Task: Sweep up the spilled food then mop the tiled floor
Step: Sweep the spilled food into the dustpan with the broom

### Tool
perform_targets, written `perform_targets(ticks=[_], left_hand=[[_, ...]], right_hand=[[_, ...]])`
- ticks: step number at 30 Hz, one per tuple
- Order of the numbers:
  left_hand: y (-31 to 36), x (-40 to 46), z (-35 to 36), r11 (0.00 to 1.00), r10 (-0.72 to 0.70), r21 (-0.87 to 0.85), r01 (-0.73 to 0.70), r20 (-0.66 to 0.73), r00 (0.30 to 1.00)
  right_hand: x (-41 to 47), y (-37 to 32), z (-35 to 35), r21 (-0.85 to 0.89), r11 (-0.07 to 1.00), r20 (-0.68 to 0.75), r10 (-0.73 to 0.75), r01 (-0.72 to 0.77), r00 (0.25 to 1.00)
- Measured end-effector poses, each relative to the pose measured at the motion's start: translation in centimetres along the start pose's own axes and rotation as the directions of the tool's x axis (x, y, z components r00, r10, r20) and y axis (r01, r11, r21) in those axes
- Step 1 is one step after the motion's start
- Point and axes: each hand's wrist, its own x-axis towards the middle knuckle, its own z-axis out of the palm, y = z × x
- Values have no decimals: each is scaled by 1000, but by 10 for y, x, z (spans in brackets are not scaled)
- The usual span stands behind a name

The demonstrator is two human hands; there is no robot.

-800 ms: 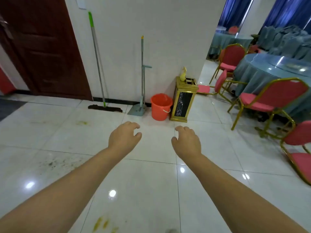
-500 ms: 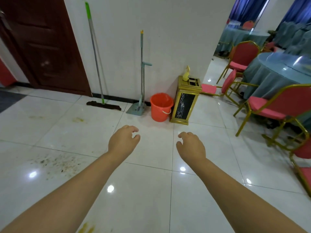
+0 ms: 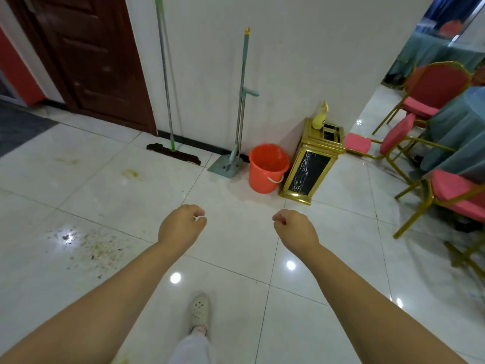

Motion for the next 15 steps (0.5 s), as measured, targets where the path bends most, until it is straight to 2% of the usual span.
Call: perform_targets(ticks=[7,15], left_hand=[[-5,140,-6,998,-43,-38,45,35,998],[19,285,-20,998,-20,-64,25,75,997]], right_hand=[[134,-42,1,-17,1000,10,25,-25,1000],[260,-77,-9,46,997,-6,61,-61,998]])
